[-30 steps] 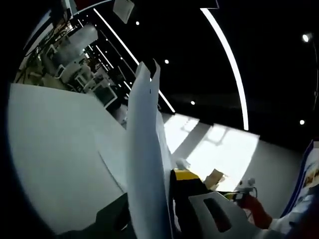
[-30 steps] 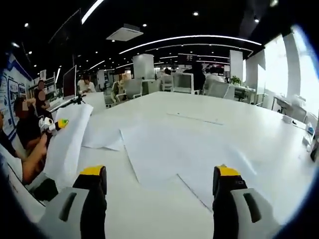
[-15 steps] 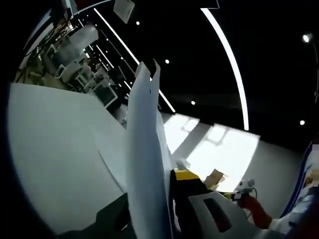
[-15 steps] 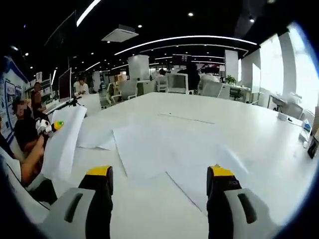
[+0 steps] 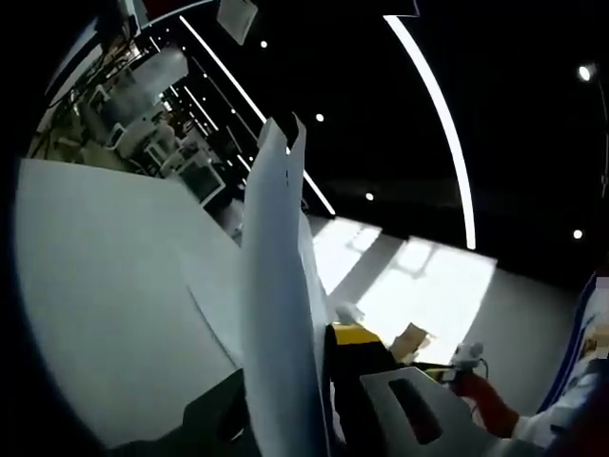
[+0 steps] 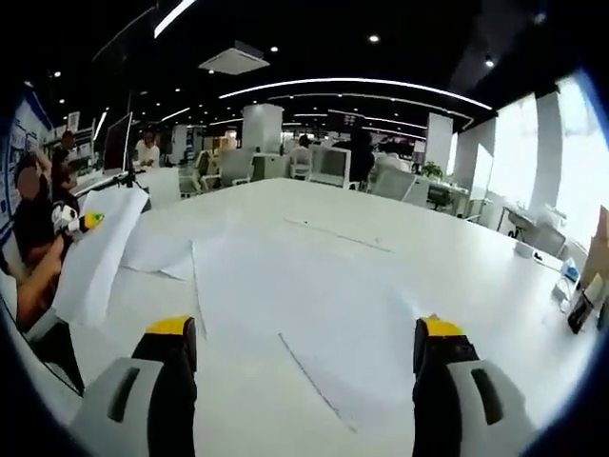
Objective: Organize the stack of printing papers by aligning and flattening the scattered papers on the table
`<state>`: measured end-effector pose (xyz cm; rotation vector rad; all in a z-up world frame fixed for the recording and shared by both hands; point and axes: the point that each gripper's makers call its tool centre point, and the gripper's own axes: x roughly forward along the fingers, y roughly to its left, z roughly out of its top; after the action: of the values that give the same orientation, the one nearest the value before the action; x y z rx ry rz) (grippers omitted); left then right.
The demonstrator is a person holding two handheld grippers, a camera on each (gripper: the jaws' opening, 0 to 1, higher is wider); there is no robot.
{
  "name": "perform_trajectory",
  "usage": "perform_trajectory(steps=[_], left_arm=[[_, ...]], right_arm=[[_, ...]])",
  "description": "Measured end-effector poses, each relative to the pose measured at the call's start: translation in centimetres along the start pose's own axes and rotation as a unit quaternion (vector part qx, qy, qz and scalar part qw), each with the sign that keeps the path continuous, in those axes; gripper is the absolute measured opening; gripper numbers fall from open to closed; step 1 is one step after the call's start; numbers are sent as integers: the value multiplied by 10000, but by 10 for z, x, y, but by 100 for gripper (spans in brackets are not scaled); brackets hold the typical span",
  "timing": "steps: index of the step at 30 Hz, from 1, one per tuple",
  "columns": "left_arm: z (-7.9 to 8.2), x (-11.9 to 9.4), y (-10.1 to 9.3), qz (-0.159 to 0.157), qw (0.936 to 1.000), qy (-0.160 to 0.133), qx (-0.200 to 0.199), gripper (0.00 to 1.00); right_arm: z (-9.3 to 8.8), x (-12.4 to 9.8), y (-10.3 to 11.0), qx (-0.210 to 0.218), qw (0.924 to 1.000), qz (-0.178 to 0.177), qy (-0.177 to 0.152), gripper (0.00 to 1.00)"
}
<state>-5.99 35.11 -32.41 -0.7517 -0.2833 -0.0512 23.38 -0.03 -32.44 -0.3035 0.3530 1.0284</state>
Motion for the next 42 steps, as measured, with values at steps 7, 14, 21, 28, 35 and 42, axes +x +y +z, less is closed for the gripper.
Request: perform_trajectory(steps=[7,14,21,28,35,42], left_arm=[[1,0,1,0,10000,0,-4,6],[2,0,2,6,10000,2,-5,6],[3,0,4,22,10000,10,3,6],[2,1,4,45,10000,20,17,6],[2,0,5,76,10000,34,35,6],[2,1,5,95,9999,59,52,6]], right_arm=[[-20,7,-17,-50,9992,-100,386,90],[-40,14,-32,38,9982,-153,572,90],[-62,22,-48,433,9958,-230,769,90],[-77,27,-60,569,9937,-308,913,90],[-86,31,-71,780,9915,-392,962,90],[-86,33,-79,878,9906,-429,959,90]])
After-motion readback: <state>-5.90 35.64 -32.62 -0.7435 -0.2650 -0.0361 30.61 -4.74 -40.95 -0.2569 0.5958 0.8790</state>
